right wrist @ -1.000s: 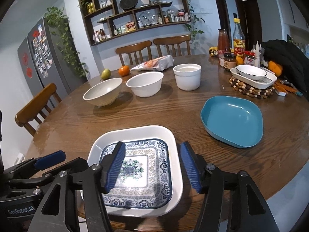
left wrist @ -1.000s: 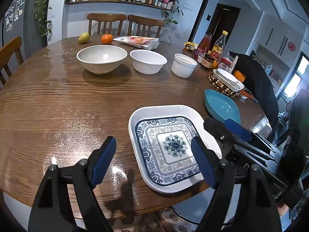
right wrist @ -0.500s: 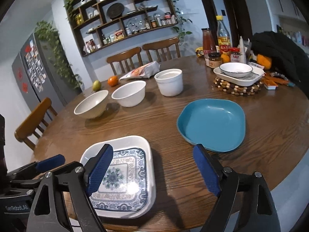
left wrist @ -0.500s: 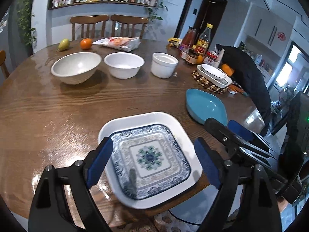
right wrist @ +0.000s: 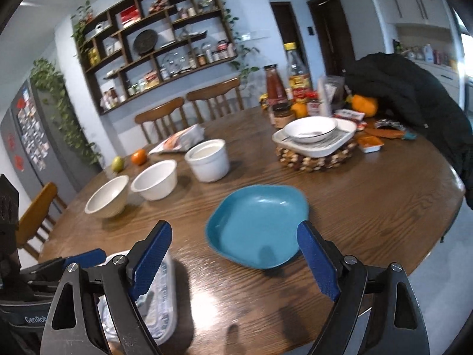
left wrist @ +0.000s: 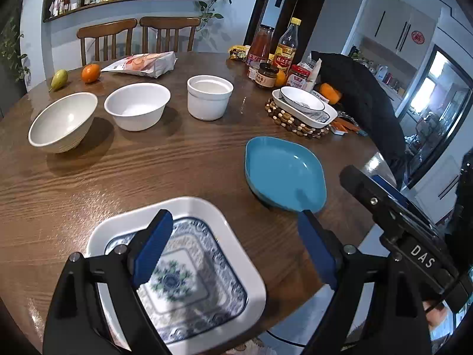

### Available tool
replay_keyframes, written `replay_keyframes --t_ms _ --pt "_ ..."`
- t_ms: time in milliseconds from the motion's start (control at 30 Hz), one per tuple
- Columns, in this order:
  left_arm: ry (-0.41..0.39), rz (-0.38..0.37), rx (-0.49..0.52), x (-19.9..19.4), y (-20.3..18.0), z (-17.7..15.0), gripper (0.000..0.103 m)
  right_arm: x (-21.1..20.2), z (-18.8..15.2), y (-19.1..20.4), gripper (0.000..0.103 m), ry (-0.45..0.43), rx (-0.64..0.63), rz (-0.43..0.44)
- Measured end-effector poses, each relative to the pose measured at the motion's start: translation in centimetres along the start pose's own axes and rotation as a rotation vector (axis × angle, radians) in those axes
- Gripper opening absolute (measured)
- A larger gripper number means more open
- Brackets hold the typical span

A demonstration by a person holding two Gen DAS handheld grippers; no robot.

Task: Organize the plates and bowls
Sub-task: 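Move the right tool to the teal dish and grasp its rim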

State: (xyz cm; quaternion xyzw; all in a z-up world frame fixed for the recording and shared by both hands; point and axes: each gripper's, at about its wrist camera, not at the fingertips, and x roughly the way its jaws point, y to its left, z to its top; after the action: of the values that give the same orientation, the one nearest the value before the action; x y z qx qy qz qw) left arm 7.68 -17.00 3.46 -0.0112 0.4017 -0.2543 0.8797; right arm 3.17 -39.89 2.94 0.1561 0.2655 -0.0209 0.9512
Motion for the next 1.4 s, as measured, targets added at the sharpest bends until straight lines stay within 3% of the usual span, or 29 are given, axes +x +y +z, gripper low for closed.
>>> replay_keyframes --t_ms 267,567,800,1400 --pt "0.047 -0.006 0.002 3.0 -1.2 1.5 0.086 1.4 0.8 -2.6 0.088 0.009 0.032 -0.094" --pt "0.105 0.031 -0.026 6.0 -0.8 2.2 0.084 3.8 1.1 -4.6 0.088 0.049 0.078 -0.105" --pt "0.140 0.009 -0.073 7.7 -0.5 2.7 0.076 6.2 1.1 -5.8 0.088 0.106 0.139 -0.050" --pt "0.179 -0.062 -0.070 9.3 -0.9 2.6 0.066 9.3 0.8 -6.0 0.088 0.171 0.208 0.043"
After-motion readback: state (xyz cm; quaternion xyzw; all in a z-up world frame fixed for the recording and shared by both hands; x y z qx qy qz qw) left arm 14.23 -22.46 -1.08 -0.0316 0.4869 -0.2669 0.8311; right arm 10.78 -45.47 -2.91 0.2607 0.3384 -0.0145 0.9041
